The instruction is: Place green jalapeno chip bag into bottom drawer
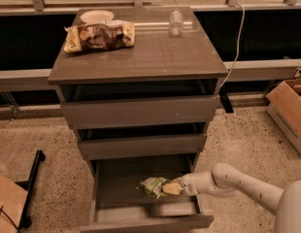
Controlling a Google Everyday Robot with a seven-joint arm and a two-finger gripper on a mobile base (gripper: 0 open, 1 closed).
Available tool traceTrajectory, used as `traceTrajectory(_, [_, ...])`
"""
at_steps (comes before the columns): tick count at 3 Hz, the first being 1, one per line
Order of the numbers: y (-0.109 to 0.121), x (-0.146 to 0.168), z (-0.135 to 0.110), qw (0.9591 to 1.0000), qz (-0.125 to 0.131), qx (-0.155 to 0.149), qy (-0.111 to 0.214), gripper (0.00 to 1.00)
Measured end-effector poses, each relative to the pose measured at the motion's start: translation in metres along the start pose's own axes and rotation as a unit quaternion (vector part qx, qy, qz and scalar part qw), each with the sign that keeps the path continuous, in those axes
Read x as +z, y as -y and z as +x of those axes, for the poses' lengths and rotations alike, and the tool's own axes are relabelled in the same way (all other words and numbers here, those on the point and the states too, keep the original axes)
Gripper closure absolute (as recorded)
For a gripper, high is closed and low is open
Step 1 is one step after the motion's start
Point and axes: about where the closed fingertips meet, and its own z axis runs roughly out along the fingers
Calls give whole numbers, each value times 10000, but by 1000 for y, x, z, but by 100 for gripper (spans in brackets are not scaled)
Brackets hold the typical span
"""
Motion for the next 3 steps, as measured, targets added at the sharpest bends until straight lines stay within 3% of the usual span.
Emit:
traceTrajectory(1, [11, 10, 9, 9998, 65, 164, 32, 100])
traceTrajectory(2, [42, 19, 28, 9990, 247, 344, 169, 100])
traceTrajectory(3, [68, 28, 52, 9969, 409, 644, 181, 86])
